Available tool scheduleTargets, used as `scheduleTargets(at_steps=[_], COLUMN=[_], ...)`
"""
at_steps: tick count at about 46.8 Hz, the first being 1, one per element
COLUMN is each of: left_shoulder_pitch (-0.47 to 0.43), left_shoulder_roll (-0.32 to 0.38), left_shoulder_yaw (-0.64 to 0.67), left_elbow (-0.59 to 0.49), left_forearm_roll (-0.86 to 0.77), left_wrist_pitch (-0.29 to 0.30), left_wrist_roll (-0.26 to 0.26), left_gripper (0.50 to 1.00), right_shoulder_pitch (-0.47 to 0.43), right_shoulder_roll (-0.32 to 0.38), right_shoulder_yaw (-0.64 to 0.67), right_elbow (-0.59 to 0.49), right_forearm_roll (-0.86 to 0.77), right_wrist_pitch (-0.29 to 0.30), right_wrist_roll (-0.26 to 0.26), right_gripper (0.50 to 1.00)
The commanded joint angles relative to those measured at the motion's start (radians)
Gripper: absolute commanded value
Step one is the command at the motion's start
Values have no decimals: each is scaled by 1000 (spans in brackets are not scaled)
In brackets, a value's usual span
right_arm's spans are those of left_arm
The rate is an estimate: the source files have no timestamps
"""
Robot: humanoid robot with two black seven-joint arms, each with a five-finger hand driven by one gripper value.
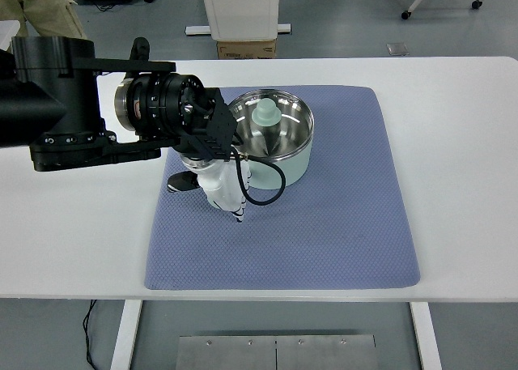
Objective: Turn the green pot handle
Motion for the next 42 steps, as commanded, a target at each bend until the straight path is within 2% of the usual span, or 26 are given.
scheduleTargets(at_steps=[1,42], left_shoulder_pitch=[-10,-43], left_shoulder_roll=[-2,-25], left_shoulder_yaw=[9,120], left_elbow=[0,6], left_forearm_roll=[0,0], left_wrist_pitch=[-1,-8], left_wrist_roll=[0,0], left_gripper=[1000,1000], right_shoulder_pitch=[0,0], right_shoulder_roll=[0,0], right_shoulder_yaw=[1,-2], right_elbow=[0,0], right_forearm_roll=[0,0], right_wrist_pitch=[0,0], right_wrist_roll=[0,0], right_gripper=[1000,1000])
